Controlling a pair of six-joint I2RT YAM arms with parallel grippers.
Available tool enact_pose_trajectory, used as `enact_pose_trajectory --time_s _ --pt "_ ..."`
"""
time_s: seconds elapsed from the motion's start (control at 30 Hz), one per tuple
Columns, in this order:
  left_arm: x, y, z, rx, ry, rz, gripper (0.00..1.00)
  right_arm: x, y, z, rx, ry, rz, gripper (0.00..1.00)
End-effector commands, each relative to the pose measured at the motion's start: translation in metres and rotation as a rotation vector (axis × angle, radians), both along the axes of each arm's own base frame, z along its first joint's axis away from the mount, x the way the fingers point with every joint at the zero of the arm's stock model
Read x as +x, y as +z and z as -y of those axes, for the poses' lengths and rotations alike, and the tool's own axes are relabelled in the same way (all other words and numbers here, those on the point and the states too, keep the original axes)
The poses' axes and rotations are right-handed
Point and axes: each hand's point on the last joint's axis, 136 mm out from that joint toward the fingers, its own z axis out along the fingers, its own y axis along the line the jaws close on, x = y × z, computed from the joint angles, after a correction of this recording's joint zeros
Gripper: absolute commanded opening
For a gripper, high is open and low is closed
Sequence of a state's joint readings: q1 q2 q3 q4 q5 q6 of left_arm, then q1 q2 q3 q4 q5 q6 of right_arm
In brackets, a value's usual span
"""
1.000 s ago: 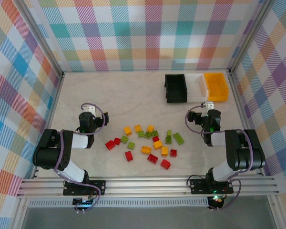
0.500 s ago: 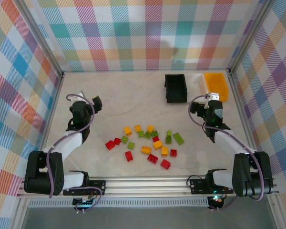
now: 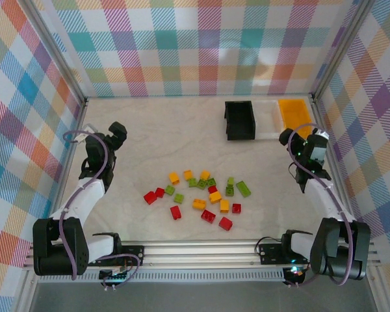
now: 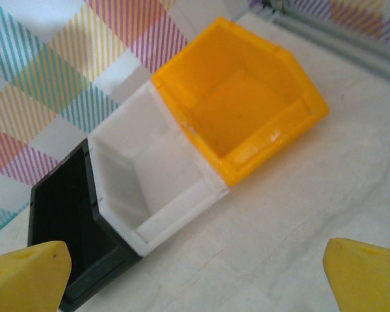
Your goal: Sort the legos into containers by color
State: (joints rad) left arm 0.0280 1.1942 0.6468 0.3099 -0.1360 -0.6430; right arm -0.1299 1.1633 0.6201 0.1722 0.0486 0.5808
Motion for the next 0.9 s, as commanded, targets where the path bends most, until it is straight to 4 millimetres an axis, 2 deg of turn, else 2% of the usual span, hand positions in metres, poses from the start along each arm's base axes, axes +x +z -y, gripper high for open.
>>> enact_pose_trajectory --time_s 0.0,0.1,0.17,0.27,0.37,0.47,0.63,0.77,0.87 --pt "0.008 0.006 0.018 -0.084 -0.105 -0.009 1.00 0.007 0.004 -0.035 0.101 0.175 -0.069 1.00" --pt "0.018 0.008 0.035 -0.128 -0.197 -0.035 1.00 0.019 -0.001 -0.051 0.109 0.276 -0.174 1.00" --pt "0.022 0.010 0.044 -0.172 -0.236 -0.031 1.00 0.025 -0.007 -0.062 0.053 0.302 -0.249 1.00" --pt "0.023 0.018 0.052 -0.216 -0.273 0.002 1.00 0.037 -0.018 -0.082 -0.055 0.334 -0.357 1.00" --pt "0.021 0.018 0.058 -0.231 -0.288 -0.043 0.96 0.055 -0.031 -0.096 -0.080 0.352 -0.434 0.97" --pt "0.016 0.013 0.073 -0.203 -0.324 -0.150 0.88 0.076 -0.046 -0.102 -0.123 0.338 -0.503 0.93" --pt "-0.005 0.000 0.098 -0.166 -0.364 -0.199 0.87 0.109 -0.058 -0.109 -0.178 0.314 -0.546 0.83" --pt "-0.021 -0.003 0.113 -0.149 -0.395 -0.204 0.86 0.124 -0.067 -0.105 -0.197 0.280 -0.576 0.73" --pt "-0.031 -0.006 0.125 -0.139 -0.425 -0.211 0.86 0.135 -0.075 -0.109 -0.229 0.297 -0.598 0.65"
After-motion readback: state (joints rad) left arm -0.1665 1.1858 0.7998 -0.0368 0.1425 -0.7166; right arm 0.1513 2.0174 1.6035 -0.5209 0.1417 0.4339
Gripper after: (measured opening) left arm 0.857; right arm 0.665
